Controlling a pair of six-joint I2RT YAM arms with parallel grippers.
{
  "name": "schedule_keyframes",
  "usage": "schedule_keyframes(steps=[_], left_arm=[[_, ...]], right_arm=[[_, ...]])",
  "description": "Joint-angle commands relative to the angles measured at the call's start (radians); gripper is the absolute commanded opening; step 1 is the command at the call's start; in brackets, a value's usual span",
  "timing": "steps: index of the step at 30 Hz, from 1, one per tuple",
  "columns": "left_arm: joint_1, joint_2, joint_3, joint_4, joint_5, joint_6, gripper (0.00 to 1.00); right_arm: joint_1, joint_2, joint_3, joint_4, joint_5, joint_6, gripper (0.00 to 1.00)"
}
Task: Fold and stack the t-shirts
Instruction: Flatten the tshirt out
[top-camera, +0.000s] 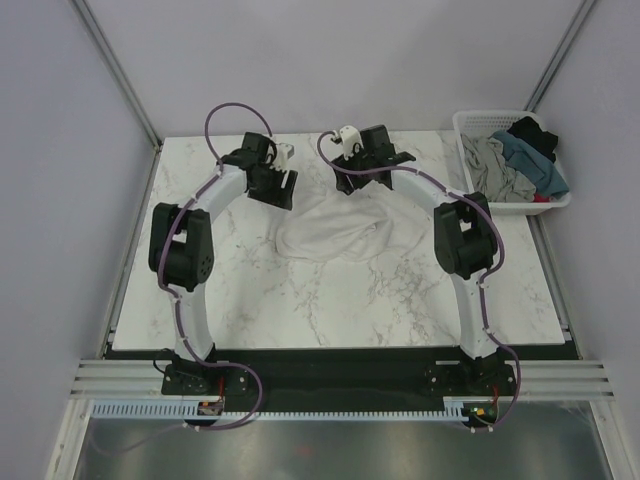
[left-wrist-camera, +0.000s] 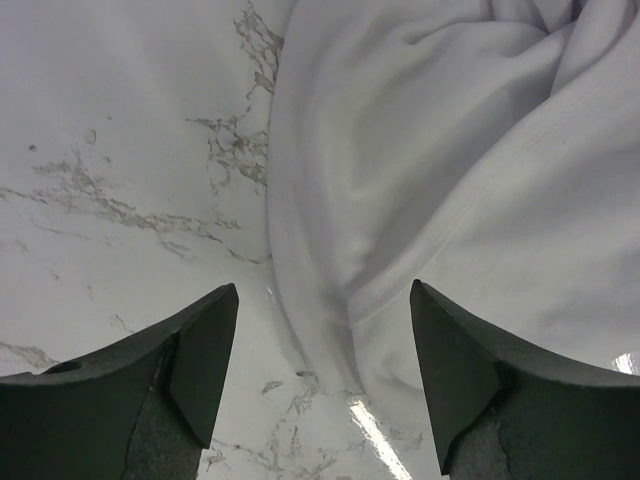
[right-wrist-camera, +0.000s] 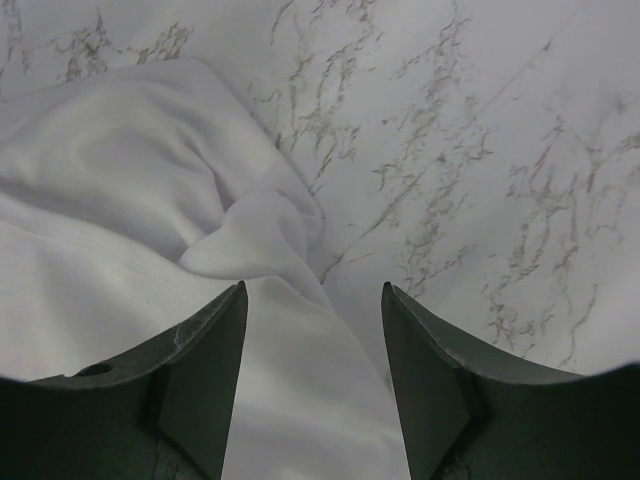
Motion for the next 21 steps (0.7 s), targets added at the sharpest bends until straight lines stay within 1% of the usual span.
schedule_keyframes(steps=[1,4,7,10,13,14,16,17,21], left_arm=[[-0.003,0.046,0.077,-0.003,-0.011,0.028,0.78],[-0.003,0.075,0.109,0.0,-0.02,0.031,0.79],[0.0,0.113,0.149,0.005,-0.019,0.031,0.79],[0.003,0.155,0.213,-0.012,-0.019,0.025,0.79],[0.005,0.193,0.262,-0.017,-0.02,0.02,0.79],[0.003,0.202,0.277,-0.017,-0.02,0.022,0.79],[0.005,0.214,0.293,-0.017,-0.022,0.025,0.79],[0.006,0.228,0.308,-0.015,-0.022,0.025,0.79],[0.011,0.26,0.347,-0.017,-0.02,0.022,0.79]], right_arm=[[0.016,0.02,0.022,-0.049,-0.09,0.019,0.64],[0.016,0.014,0.017,-0.066,-0.167,0.025,0.64],[0.016,0.001,0.002,-0.079,-0.183,0.038,0.63],[0.017,-0.006,-0.021,-0.09,-0.178,0.033,0.58],[0.017,-0.014,-0.036,-0.093,-0.166,0.022,0.38],[0.017,-0.019,-0.039,-0.095,-0.164,0.018,0.27],[0.017,-0.026,-0.041,-0.098,-0.158,0.018,0.11],[0.019,-0.037,-0.043,-0.098,-0.148,0.018,0.0],[0.034,-0.083,-0.055,-0.11,-0.131,-0.007,0.0]])
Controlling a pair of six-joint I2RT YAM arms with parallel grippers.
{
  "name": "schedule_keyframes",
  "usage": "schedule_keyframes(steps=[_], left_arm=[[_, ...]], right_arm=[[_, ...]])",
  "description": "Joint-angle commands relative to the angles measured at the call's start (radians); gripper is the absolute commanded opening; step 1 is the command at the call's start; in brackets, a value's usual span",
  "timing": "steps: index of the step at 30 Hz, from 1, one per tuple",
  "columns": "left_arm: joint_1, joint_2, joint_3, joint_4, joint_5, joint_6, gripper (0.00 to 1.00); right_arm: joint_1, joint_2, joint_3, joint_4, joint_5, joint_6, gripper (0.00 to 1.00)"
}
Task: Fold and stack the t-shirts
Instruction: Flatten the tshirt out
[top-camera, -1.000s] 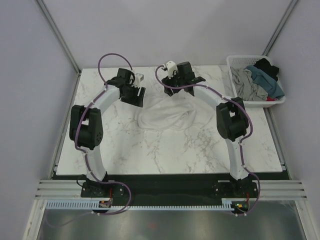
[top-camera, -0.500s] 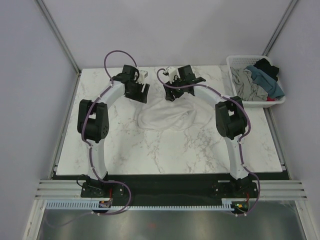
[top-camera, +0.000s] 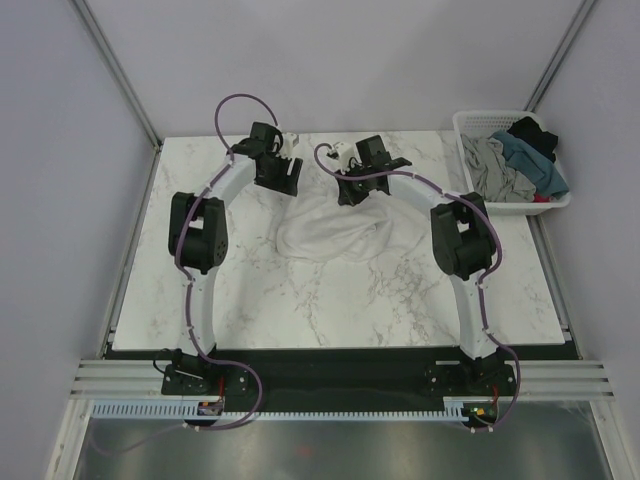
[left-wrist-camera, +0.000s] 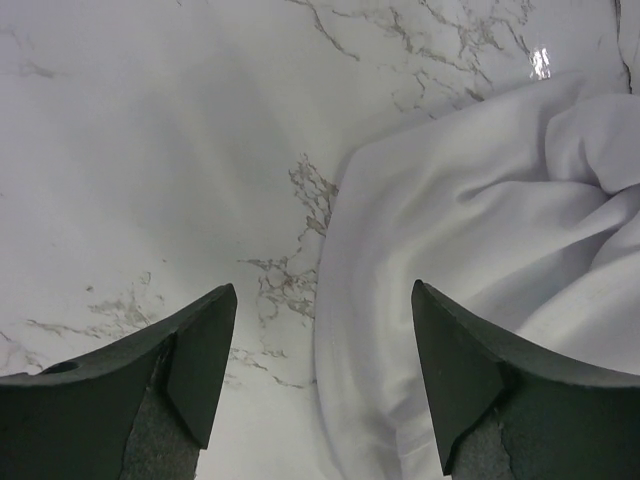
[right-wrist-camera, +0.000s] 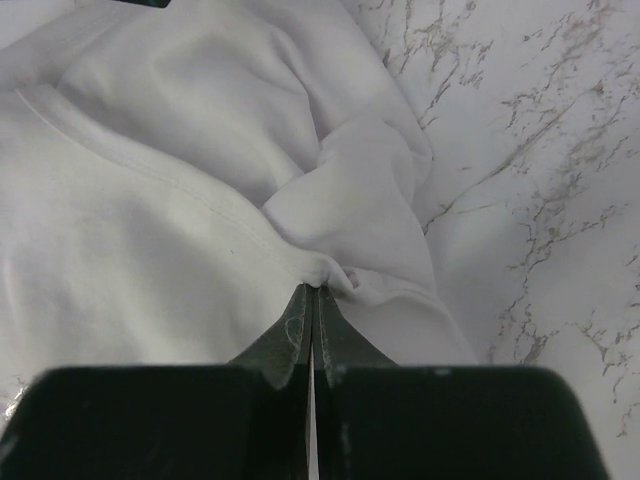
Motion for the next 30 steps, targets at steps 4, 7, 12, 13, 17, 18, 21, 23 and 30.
schedule_keyframes(steps=[4,7,12,13,17,18,21,23,30], left_arm=[[0.006,0.054,0.1,-0.002,0.016,0.02,0.77],[0.007,0.076,0.123,-0.008,0.05,0.008,0.74],[0.006,0.105,0.135,-0.016,0.129,-0.003,0.66],[0.006,0.113,0.137,-0.016,0.14,-0.003,0.66],[0.006,0.137,0.138,-0.021,0.17,-0.011,0.65],[0.006,0.14,0.143,-0.022,0.18,-0.011,0.65],[0.004,0.168,0.172,-0.041,0.209,-0.014,0.54],[0.004,0.172,0.192,-0.041,0.219,-0.018,0.4],[0.006,0.163,0.21,-0.036,0.17,-0.005,0.02]], right_arm=[[0.053,-0.153,-0.029,-0.036,-0.003,-0.012,0.0],[0.094,-0.224,-0.079,-0.048,-0.016,-0.003,0.0],[0.156,-0.336,-0.172,-0.066,-0.02,0.004,0.0],[0.173,-0.359,-0.194,-0.073,-0.022,0.009,0.0],[0.2,-0.402,-0.248,-0.082,-0.031,0.029,0.0],[0.202,-0.408,-0.256,-0.08,-0.03,0.029,0.0],[0.203,-0.415,-0.265,-0.082,-0.008,0.014,0.0],[0.202,-0.419,-0.264,-0.083,0.0,0.001,0.0],[0.203,-0.435,-0.288,-0.102,-0.008,0.004,0.0]])
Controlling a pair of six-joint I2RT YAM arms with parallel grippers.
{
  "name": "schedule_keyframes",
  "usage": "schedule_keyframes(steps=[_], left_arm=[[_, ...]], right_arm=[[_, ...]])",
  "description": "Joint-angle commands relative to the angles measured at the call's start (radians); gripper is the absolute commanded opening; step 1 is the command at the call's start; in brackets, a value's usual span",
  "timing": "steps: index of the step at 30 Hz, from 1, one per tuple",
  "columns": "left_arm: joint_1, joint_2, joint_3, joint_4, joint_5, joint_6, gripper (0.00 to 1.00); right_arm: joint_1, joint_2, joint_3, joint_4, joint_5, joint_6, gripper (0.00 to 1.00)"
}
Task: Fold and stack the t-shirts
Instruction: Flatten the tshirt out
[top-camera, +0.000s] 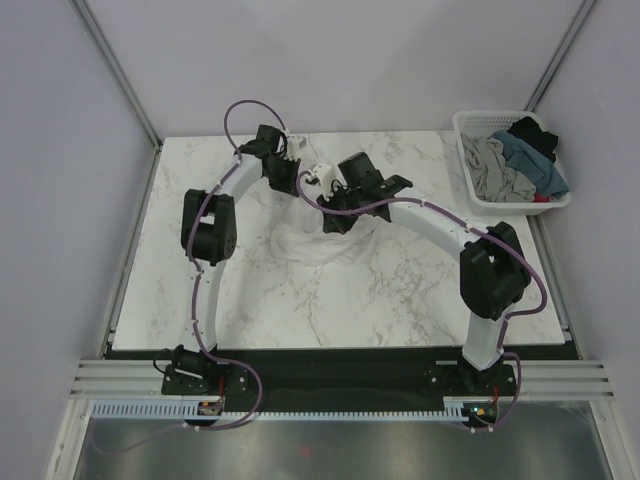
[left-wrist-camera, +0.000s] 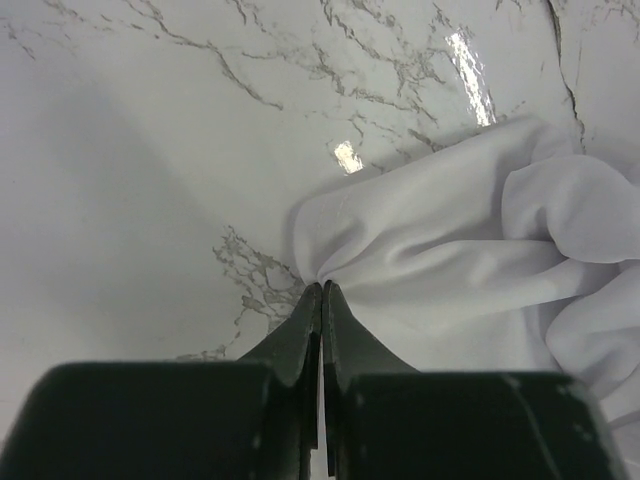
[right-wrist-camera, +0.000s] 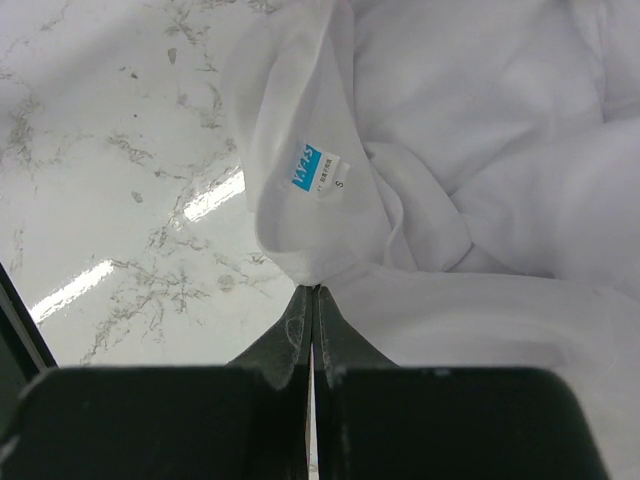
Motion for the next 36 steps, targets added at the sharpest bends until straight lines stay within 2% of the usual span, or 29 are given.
schedule_keyframes(steps=[1,5,12,18,19,20,21,22,23,26,28,32,36], left_arm=[[0.004,-0.033,0.04,-0.005,-0.036,0.006,0.02],[0.08,-0.154,0.026,0.018,-0.119,-0.025,0.02],[0.272,-0.323,-0.045,0.001,-0.087,-0.011,0.02],[0.305,-0.389,-0.172,-0.054,-0.03,0.015,0.02],[0.303,-0.398,-0.189,-0.057,-0.019,0.012,0.02],[0.303,-0.412,-0.221,-0.059,-0.003,0.006,0.03],[0.303,-0.418,-0.232,-0.068,0.005,0.006,0.07],[0.305,-0.424,-0.241,-0.074,0.01,0.004,0.14],[0.305,-0.438,-0.256,-0.085,0.005,-0.002,0.25],[0.303,-0.473,-0.293,-0.109,-0.022,-0.002,0.51],[0.303,-0.51,-0.315,-0.111,-0.045,0.003,0.61],[0.303,-0.533,-0.342,-0.111,-0.07,0.012,0.63],[0.303,-0.541,-0.371,-0.111,-0.058,-0.022,0.62]], right_arm=[[0.0,-0.054,-0.019,-0.011,-0.01,-0.004,0.0],[0.002,-0.085,-0.05,-0.028,-0.01,-0.018,0.0],[0.0,-0.113,-0.12,-0.052,-0.044,-0.015,0.0],[-0.003,-0.104,-0.143,-0.082,-0.01,-0.038,0.01],[-0.003,-0.103,-0.143,-0.082,-0.001,-0.037,0.09],[-0.007,-0.103,-0.139,-0.08,0.017,-0.037,0.32],[-0.012,-0.1,-0.117,-0.079,0.025,-0.035,0.39],[-0.018,-0.096,-0.102,-0.077,0.034,-0.03,0.51],[-0.036,-0.093,-0.087,-0.066,0.042,-0.015,0.65],[-0.088,-0.067,-0.024,-0.034,0.051,0.017,0.68],[-0.108,-0.021,0.028,-0.023,0.053,0.031,0.68],[-0.142,0.109,0.142,-0.011,0.045,0.028,0.67],[-0.164,0.31,0.327,-0.011,-0.013,0.092,0.65]])
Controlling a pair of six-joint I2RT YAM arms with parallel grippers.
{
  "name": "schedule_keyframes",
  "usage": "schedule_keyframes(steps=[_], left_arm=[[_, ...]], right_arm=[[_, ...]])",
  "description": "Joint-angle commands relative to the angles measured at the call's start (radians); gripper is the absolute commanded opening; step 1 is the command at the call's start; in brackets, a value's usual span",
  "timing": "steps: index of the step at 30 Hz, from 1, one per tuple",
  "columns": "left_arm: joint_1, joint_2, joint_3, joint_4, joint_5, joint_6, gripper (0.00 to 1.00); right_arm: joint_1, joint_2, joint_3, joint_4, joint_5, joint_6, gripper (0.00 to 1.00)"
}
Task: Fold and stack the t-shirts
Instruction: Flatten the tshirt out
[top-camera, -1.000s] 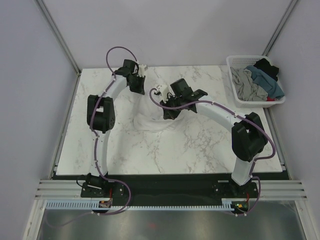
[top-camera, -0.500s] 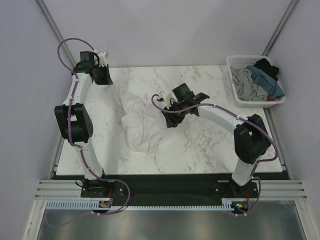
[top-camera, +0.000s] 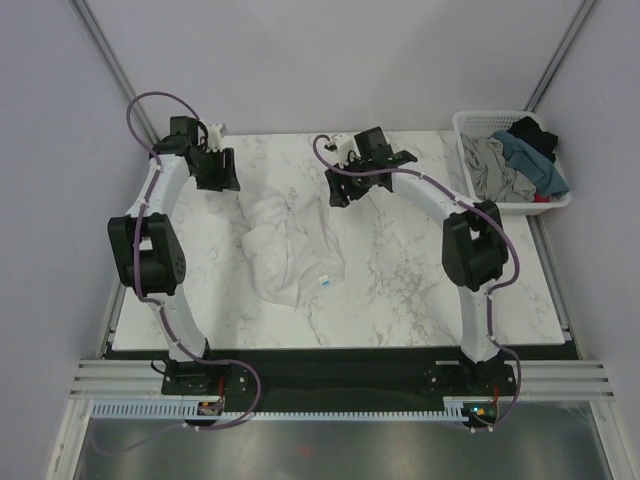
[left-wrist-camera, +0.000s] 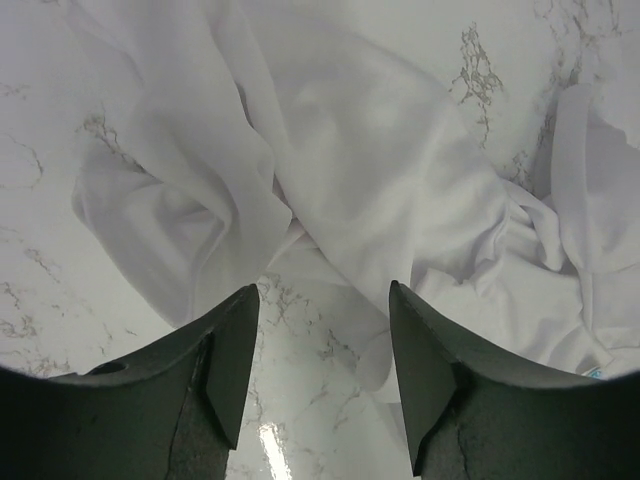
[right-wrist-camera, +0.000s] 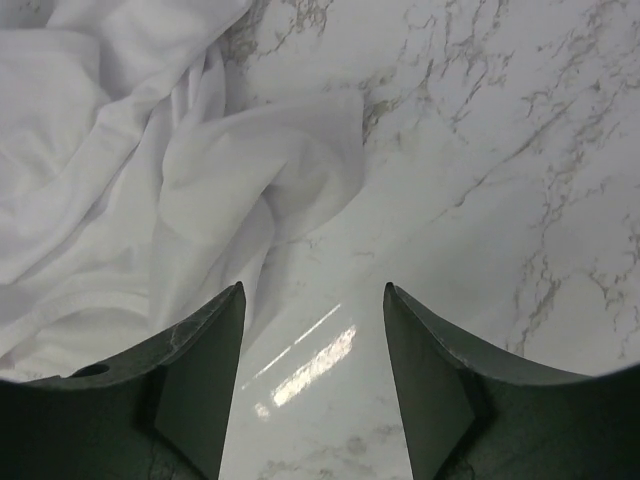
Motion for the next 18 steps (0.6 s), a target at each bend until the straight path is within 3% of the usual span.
schedule_keyframes(steps=[1,5,18], left_arm=[[0.004,-0.073,-0.043,0.002,0.021,-0.02,0.61],[-0.003,-0.114,-0.114,0.002,0.018,-0.016,0.59],[-0.006,-0.131,-0.187,0.008,-0.002,-0.014,0.58]], right_arm=[[-0.002,0.14,0.124,0.004,-0.068,0.062,0.65],[-0.008,0.27,0.23,0.005,-0.104,0.111,0.63],[-0.008,0.387,0.261,0.082,-0.153,0.163,0.51]])
